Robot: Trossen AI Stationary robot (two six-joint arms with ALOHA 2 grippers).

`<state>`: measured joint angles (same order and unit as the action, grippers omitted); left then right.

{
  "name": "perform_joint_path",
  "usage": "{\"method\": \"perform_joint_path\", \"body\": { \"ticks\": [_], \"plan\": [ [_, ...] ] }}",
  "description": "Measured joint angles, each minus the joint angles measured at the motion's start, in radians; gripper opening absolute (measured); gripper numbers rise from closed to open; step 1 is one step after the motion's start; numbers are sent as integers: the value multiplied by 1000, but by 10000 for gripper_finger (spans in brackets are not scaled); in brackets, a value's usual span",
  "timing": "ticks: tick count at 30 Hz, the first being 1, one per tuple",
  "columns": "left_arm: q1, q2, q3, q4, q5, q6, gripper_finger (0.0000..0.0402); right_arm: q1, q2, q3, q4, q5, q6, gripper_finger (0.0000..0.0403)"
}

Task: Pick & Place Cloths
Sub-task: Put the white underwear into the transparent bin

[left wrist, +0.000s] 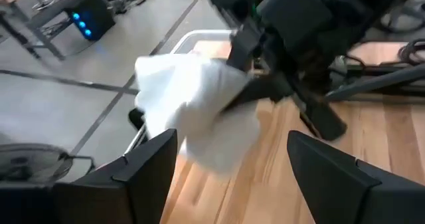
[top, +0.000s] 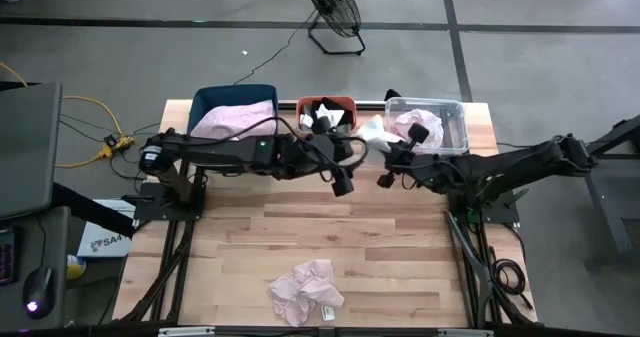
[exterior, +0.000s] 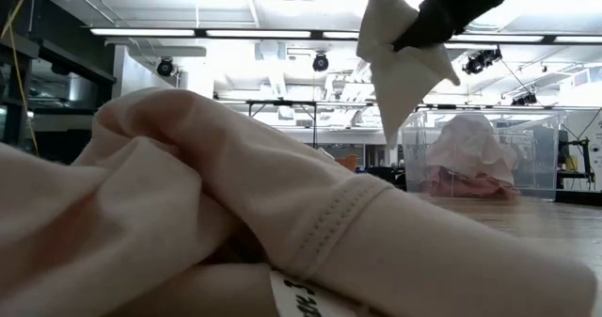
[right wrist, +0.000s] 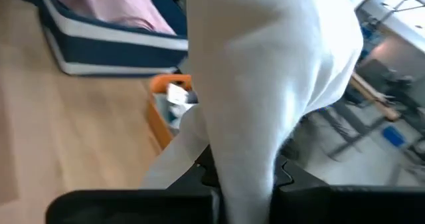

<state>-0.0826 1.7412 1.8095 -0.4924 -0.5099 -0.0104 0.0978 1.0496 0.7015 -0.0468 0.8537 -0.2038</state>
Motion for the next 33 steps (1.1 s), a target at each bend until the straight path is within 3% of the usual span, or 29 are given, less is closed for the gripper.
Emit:
{"method": "perform_joint_path", "body": {
  "ticks": [11,20,29,33],
  "plan": [
    [-72,-79,1,-216,-194,-90,280,-2,-4,105,-191,284,-35,23],
    [-81,-77,-137,-271,-192,-199,280,-71,-4,152,-190,539,-200,23],
    [-82,-77,-231,-237,-193,-282,280,-311,-4,153,-345,505,-165,23],
    [-82,-78,-233,-230,-194,-291,280,-435,-4,153,-522,305,17,23]
  ]
}}
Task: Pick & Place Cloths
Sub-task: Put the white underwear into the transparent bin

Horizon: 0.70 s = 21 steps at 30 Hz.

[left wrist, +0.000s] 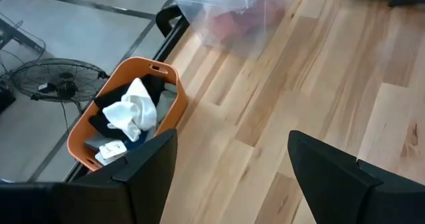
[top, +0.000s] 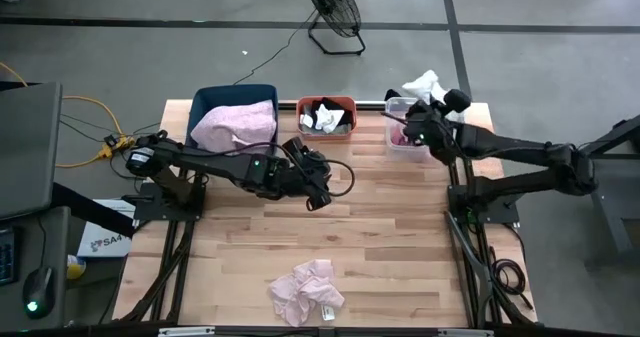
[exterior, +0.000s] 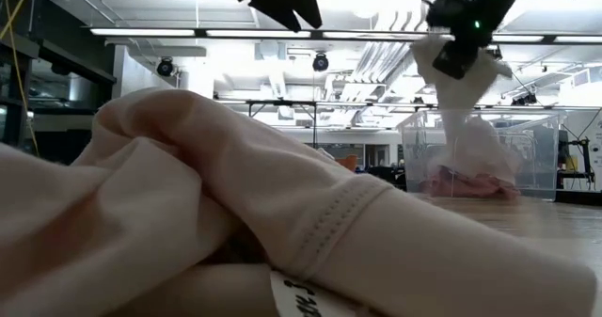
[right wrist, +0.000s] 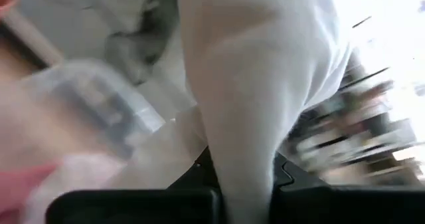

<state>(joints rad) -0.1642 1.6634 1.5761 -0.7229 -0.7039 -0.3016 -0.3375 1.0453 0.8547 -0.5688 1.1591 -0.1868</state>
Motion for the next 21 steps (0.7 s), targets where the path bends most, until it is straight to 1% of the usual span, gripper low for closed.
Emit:
{"method": "perform_joint_path", "body": {
  "ticks": [3,6,8,12,14,21],
  "plan": [
    [0,0,0,19,0,0,280,-101,11,0,-146,-194,199,23],
    [0,0,0,34,-1,0,280,-190,21,-1,-247,-316,335,23],
    [0,0,0,44,-5,4,280,-238,26,-1,-274,-396,365,23],
    [0,0,0,46,-7,5,280,-309,45,-1,-272,-580,374,23],
    [0,0,0,46,-7,5,280,-340,71,-1,-271,-650,378,23],
    [0,0,0,37,-7,8,280,-421,217,6,-253,-773,409,24]
  ]
}}
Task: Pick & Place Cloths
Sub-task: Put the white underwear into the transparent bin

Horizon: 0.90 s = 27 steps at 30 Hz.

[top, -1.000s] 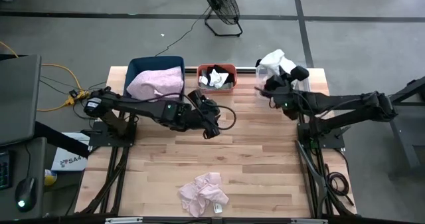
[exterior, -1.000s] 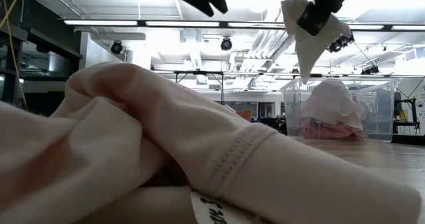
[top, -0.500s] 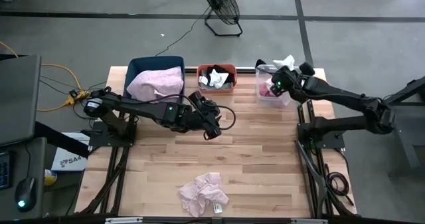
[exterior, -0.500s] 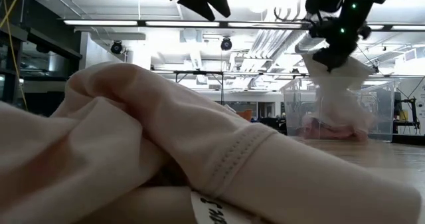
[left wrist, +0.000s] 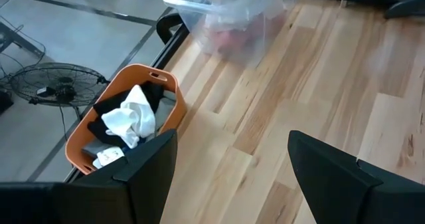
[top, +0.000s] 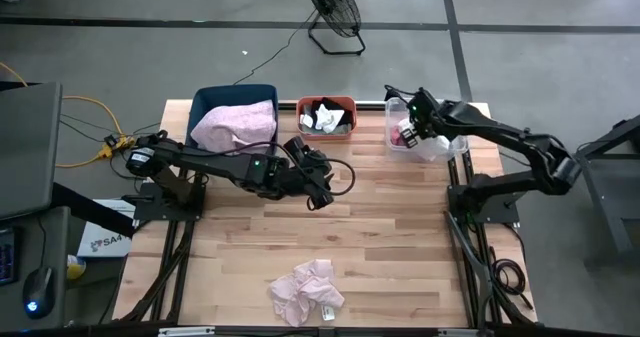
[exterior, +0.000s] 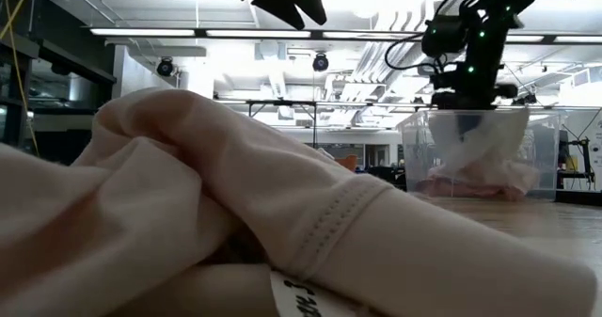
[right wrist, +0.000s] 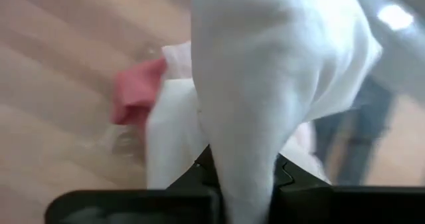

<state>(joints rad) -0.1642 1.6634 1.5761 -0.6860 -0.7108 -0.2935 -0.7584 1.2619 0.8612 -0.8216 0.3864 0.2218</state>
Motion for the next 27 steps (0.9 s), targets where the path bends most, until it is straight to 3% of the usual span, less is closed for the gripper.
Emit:
{"method": "perform_joint_path", "body": {
  "ticks": [2,11,27],
  "plan": [
    [0,0,0,-7,0,0,280,-19,33,0,8,-56,2,28],
    [0,0,0,-21,-1,-10,280,-70,94,-10,37,-69,-22,38],
    [0,0,0,-29,-1,-19,280,-68,23,-8,92,-67,-56,169]
  ]
}}
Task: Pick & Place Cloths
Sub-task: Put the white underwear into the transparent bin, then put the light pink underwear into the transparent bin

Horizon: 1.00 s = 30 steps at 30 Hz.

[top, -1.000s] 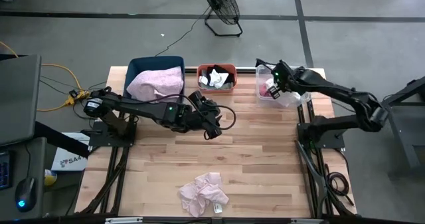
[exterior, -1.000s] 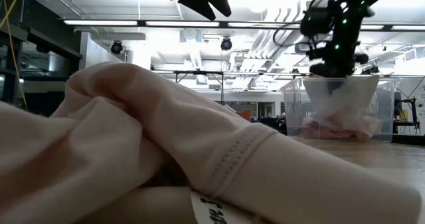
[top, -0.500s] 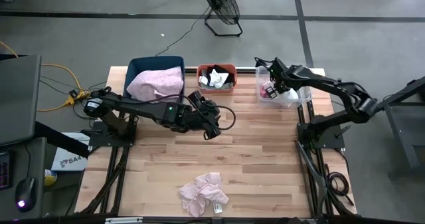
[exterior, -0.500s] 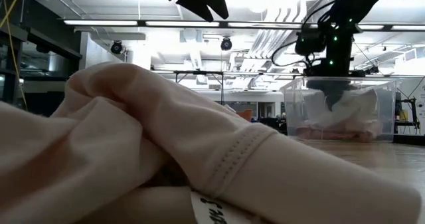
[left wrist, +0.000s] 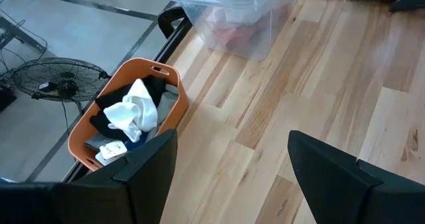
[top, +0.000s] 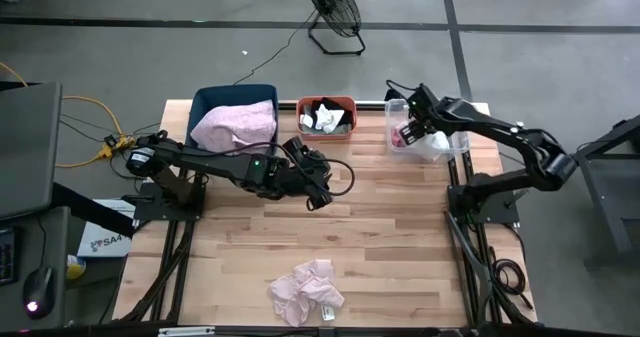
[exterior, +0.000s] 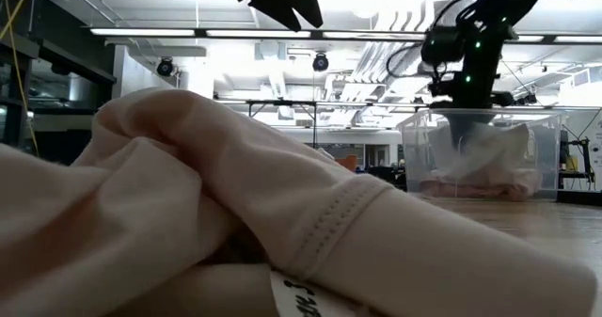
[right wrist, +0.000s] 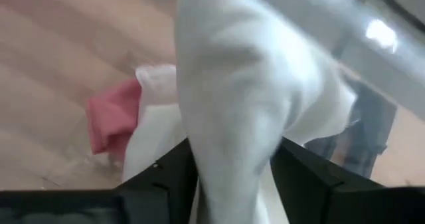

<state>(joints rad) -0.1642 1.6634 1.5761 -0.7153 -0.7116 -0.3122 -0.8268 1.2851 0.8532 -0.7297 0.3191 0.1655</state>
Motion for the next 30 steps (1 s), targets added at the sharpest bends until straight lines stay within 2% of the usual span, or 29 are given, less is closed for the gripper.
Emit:
{"method": "perform_joint_path", "body": {
  "ticks": [6,14,21,25,30],
  "plan": [
    [0,0,0,-5,-1,0,280,0,-115,0,9,10,-12,199],
    [0,0,0,-67,-2,-38,280,0,-274,0,1,19,-8,203],
    [-3,0,0,-246,-2,-199,280,24,-415,0,-27,-74,13,204],
    [-39,0,0,-325,54,-282,280,69,-509,1,-44,-87,12,204],
    [-130,0,0,-340,172,-289,280,153,-617,1,-65,-88,19,204]
  ]
}}
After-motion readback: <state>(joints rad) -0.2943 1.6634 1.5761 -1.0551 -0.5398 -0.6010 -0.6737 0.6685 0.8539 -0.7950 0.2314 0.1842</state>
